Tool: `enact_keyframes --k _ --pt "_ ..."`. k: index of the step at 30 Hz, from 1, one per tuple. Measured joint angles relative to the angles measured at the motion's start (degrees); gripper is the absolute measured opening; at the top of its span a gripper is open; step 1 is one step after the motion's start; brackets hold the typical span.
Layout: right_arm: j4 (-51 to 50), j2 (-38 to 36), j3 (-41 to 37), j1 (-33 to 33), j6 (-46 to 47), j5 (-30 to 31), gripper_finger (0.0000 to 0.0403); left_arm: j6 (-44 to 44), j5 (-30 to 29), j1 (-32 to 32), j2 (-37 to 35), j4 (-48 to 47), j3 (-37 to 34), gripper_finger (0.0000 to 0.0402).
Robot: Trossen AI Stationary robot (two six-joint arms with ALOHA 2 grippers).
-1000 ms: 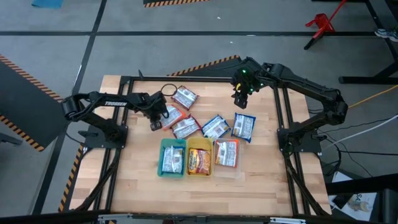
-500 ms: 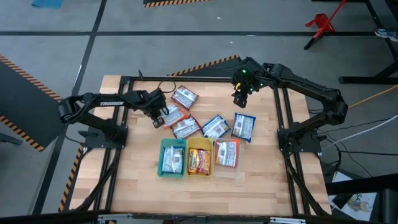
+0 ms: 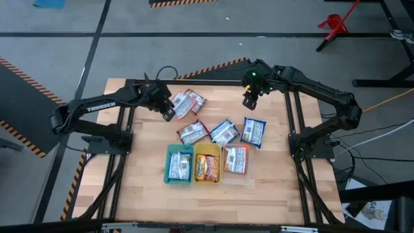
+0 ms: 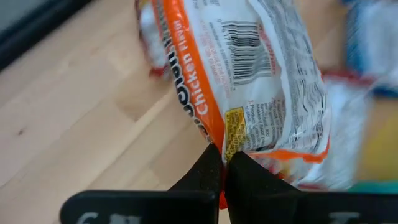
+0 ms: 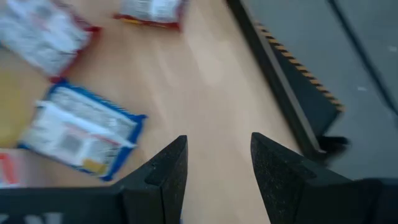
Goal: Sort Maruchan noodles
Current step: Put the orange noodle pack into the transparent bin
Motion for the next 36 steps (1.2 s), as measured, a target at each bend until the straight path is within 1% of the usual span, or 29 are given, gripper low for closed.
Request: enact_keyframes --k 4,6,9,12,16,18,19,21,24,26,28,29,31,33,36 --pt "-0.07 0.00 0.00 -0.54 -0.01 5.95 0.0163 -4.70 0.78 -3.36 -1.13 1.54 2.62 0.0000" --pt "-0.23 0.00 0.00 -1.68 0.00 6.92 0.0163 -7.11 0.58 -5.97 -1.21 2.97 3.92 0.0000" --pt "-0.37 -0.01 0.00 -4.69 -0.26 7.09 0.0163 -9.74 -0.37 -10.62 -1.20 6.22 5.25 0.0000" --pt "-0.39 -0.02 0.00 -8.70 -0.38 7.02 0.0163 -12.25 -2.30 -15.55 -1.15 11.38 5.42 0.0000" --pt "-0.72 0.00 0.00 -14.45 -0.40 4.76 0.0163 -15.39 -7.14 -21.63 -0.98 16.23 5.42 0.0000" --pt "-0.52 0.00 -0.37 -16.86 -0.03 1.08 0.0163 -16.79 -9.85 -24.63 -0.52 18.35 5.44 0.0000" --pt "-0.50 0.00 -0.91 -17.75 0.81 -1.90 0.0163 -17.21 -11.43 -26.10 -0.50 18.76 5.44 0.0000" --pt "-0.53 -0.01 -2.87 -18.74 1.40 -10.06 0.0163 -17.80 -14.85 -28.81 -0.54 20.62 5.44 0.0000" --pt "-1.71 -0.22 -7.73 -18.53 1.28 -22.79 0.0163 -17.87 -20.04 -31.24 -0.72 20.77 5.46 0.0000" --pt "-2.07 -0.73 -12.10 -16.30 1.86 -28.71 0.0163 -17.86 -21.93 -31.83 -1.43 20.56 5.46 0.0000" --pt "-1.37 -1.73 -16.74 -12.62 3.22 -32.66 0.0163 -17.85 -22.33 -31.88 -1.57 20.92 5.53 0.0000" --pt "-1.33 -2.61 -18.68 -10.56 3.99 -34.04 0.0163 -17.85 -22.32 -31.88 -1.49 20.74 5.53 0.0000" --pt "-0.56 -4.93 -21.48 -5.52 6.24 -34.49 0.0163 -17.52 -22.30 -31.88 -1.44 20.55 5.53 0.0000" --pt "1.13 -7.64 -23.30 -0.88 10.30 -30.47 0.0163 -16.56 -22.32 -31.88 -1.44 20.59 5.53 0.0000" --pt "6.08 -11.92 -23.75 7.38 17.85 -19.45 0.0154 -16.37 -22.30 -31.88 -1.44 20.60 5.53 0.0000"
